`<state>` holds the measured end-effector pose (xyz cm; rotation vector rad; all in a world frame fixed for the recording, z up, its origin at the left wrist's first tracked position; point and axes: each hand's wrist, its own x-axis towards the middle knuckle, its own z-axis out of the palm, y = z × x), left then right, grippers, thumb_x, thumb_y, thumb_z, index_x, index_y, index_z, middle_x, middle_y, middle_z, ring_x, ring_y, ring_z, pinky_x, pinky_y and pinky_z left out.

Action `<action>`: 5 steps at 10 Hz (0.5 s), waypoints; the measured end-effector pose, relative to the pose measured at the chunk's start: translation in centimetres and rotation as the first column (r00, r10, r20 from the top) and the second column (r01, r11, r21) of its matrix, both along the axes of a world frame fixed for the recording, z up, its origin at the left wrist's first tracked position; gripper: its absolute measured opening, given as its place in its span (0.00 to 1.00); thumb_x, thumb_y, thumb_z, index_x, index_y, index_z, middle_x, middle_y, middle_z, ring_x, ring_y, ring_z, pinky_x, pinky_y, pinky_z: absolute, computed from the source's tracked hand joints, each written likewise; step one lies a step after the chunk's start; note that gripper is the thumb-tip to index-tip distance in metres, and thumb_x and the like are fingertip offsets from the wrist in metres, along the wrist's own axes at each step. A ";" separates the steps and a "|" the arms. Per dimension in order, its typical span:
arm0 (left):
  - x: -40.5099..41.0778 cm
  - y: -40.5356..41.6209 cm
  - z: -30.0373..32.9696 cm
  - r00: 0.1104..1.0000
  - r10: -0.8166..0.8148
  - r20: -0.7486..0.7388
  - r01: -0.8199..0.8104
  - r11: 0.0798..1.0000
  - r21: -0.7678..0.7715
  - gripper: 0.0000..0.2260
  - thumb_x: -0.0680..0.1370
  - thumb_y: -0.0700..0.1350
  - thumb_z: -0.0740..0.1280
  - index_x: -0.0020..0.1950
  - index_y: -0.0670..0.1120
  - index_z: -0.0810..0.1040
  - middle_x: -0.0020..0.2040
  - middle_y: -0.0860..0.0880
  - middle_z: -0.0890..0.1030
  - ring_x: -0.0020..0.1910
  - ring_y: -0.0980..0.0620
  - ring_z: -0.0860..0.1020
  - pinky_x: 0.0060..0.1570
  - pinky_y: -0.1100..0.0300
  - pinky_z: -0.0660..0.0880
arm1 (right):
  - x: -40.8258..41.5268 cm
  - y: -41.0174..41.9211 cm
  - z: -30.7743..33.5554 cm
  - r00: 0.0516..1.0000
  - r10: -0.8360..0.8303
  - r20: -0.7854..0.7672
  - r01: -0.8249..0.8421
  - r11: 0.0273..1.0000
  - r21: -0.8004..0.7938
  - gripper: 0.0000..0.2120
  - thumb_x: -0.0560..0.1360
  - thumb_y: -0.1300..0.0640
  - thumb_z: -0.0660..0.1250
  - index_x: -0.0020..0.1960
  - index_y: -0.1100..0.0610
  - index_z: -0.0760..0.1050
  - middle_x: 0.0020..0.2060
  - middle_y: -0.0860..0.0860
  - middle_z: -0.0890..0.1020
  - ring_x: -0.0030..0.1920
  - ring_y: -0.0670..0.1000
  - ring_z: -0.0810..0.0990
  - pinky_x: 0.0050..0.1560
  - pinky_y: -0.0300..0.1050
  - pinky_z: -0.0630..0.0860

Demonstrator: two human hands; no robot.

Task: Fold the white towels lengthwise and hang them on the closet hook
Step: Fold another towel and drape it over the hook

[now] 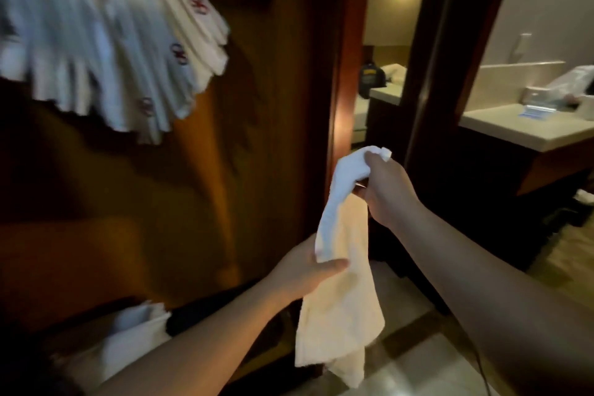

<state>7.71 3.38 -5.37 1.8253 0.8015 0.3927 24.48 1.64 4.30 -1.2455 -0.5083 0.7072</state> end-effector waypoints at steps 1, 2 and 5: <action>-7.4 1.4 0.3 0.986 0.142 -0.084 -0.130 0.983 0.131 0.13 0.80 0.53 0.64 0.64 0.59 0.77 0.50 0.61 0.82 0.47 0.63 0.81 0.50 0.60 0.80 | -5.1 1.5 0.9 1.000 -0.010 0.009 0.009 1.000 0.018 0.18 0.82 0.58 0.62 0.70 0.65 0.69 0.65 0.65 0.77 0.56 0.58 0.82 0.33 0.44 0.81; -12.7 3.1 2.2 0.956 0.278 -0.090 -0.245 0.930 0.274 0.06 0.80 0.48 0.63 0.54 0.57 0.78 0.46 0.58 0.81 0.44 0.59 0.80 0.47 0.57 0.79 | -8.4 3.1 2.0 0.994 -0.082 0.073 0.085 0.995 -0.042 0.20 0.82 0.53 0.62 0.71 0.60 0.71 0.58 0.57 0.80 0.57 0.60 0.81 0.37 0.45 0.78; -28.4 10.6 6.5 0.697 0.639 -0.327 -0.288 0.666 0.688 0.12 0.81 0.48 0.62 0.60 0.47 0.80 0.48 0.49 0.80 0.47 0.49 0.79 0.42 0.57 0.75 | -15.1 6.8 5.2 0.912 -0.232 0.339 0.269 0.961 -0.066 0.18 0.81 0.50 0.62 0.67 0.56 0.73 0.46 0.52 0.81 0.40 0.48 0.77 0.38 0.42 0.69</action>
